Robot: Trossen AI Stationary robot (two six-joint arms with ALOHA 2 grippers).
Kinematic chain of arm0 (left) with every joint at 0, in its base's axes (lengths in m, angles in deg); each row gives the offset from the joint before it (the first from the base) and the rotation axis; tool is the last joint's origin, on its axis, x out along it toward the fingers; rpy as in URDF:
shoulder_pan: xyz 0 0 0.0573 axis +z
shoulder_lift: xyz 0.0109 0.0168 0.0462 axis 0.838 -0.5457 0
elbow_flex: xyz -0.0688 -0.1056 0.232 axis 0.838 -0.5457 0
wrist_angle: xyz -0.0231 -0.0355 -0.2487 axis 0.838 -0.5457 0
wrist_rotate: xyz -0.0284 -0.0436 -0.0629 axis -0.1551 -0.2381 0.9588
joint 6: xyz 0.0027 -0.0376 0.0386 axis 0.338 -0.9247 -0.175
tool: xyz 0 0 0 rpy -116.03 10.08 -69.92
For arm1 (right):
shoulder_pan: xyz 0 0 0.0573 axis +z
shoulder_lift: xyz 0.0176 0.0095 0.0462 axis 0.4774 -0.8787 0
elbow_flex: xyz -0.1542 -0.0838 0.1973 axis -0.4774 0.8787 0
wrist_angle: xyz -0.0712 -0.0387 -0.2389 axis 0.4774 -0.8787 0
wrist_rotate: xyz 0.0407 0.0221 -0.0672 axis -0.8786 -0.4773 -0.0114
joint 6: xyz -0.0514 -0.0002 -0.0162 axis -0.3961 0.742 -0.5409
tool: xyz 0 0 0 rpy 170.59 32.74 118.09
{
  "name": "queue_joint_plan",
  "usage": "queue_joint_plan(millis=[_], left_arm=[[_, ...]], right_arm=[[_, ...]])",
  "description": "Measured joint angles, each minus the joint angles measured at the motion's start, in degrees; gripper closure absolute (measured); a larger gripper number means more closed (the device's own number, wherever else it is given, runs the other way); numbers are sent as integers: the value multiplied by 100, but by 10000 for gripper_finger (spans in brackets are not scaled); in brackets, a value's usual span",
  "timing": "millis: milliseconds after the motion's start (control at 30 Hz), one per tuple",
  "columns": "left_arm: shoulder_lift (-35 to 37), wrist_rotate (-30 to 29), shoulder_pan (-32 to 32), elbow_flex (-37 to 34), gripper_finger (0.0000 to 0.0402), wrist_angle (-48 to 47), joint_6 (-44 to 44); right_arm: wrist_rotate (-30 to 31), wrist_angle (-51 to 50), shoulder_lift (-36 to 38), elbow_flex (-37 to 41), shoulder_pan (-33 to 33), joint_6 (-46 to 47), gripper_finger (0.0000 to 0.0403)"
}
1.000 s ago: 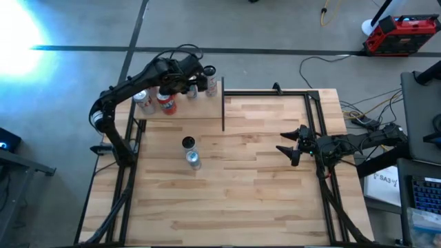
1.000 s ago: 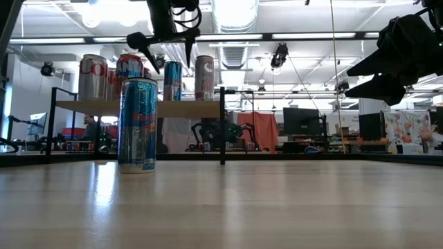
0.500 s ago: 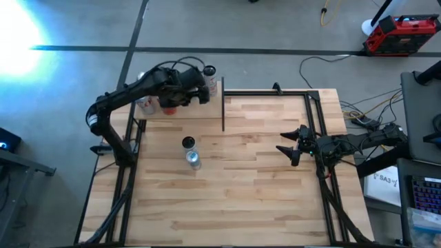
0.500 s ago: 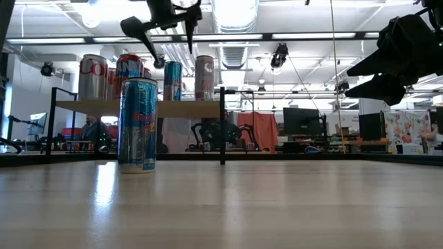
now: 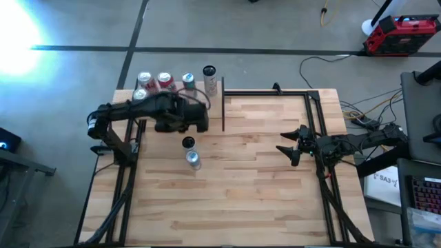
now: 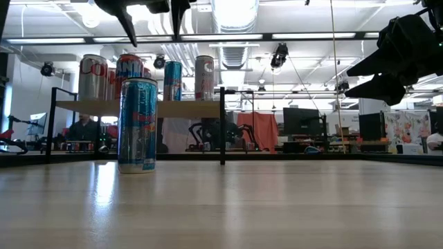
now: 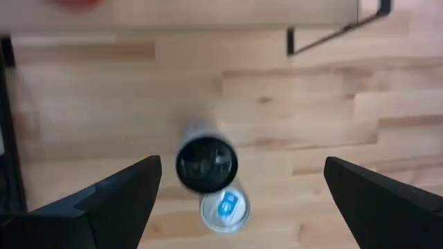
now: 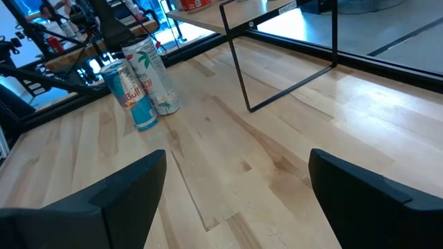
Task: Place canned beverage on shelf
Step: Put the white and pink soda can on the shelf and align it with the other white and pink soda can
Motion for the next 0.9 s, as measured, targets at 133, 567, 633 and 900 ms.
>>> queue_joint_plan(millis=[133, 567, 633, 900], left_arm=[[-1, 119, -350, -350, 12, -9, -661], [9, 279, -685, -927, 12, 226, -1825], [8, 246, -683, -1039, 12, 328, -2231], [-29, 175, -637, -1313, 12, 376, -3197]], right_arm=[[0, 0, 0, 0, 0, -1, 67], [0, 0, 0, 0, 0, 0, 67], [0, 0, 0, 0, 1, 0, 67], [0, 0, -2, 0, 0, -2, 67]])
